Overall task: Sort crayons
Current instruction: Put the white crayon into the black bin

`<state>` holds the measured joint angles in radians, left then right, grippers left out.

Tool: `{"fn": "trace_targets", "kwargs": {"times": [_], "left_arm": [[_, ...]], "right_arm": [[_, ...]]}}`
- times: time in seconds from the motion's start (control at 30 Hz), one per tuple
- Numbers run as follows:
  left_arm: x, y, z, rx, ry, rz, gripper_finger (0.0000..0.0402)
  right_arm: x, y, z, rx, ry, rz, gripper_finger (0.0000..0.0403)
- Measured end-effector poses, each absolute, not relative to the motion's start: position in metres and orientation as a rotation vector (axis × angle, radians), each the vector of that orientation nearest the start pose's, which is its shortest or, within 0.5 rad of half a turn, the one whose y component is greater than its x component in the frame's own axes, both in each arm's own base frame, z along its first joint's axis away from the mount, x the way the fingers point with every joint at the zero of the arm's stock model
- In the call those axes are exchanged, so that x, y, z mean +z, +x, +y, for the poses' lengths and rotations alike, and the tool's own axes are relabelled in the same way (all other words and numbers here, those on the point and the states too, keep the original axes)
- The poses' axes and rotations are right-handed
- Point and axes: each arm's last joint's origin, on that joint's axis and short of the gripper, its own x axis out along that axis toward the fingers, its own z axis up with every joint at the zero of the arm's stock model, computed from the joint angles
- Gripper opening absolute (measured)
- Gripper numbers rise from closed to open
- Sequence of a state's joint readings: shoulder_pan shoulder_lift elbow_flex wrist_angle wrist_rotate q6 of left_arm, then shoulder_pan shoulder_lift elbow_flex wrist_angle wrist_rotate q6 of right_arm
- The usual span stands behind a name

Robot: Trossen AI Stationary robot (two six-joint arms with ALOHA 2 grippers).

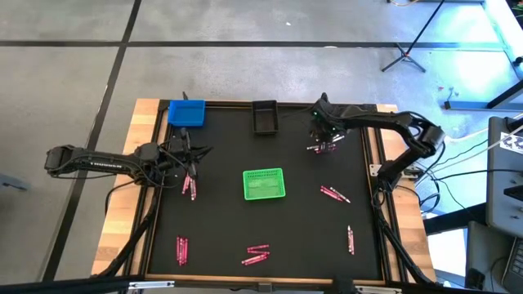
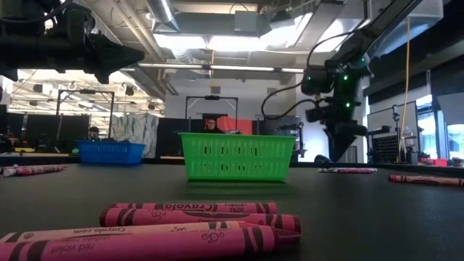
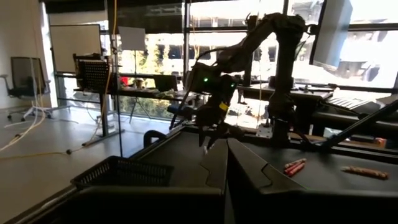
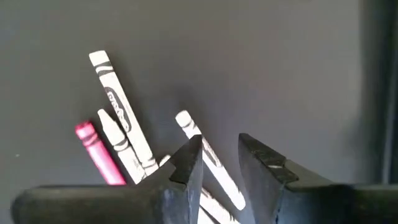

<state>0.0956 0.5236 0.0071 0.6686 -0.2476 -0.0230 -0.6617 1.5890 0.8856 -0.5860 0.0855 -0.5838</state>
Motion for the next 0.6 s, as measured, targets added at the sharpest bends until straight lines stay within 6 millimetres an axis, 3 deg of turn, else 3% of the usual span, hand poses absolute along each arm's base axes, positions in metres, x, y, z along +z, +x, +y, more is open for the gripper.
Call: {"fn": "trace_targets", "kwargs": {"times": [0.17,0.6], "left_arm": [[0.1757,0.1283,0.0192,0.331,-0.115,-0.113,0.0],[0.1766,0.1281,0.0194,0.336,-0.101,-0.12,0.0]], "right_arm": [[0.1528,0.2195,-0.1741,-0.232,-0.104,1.407,0.009],[0.1512,0.218,-0.1722,-0.185,-0.105,1.423,0.0087]]}}
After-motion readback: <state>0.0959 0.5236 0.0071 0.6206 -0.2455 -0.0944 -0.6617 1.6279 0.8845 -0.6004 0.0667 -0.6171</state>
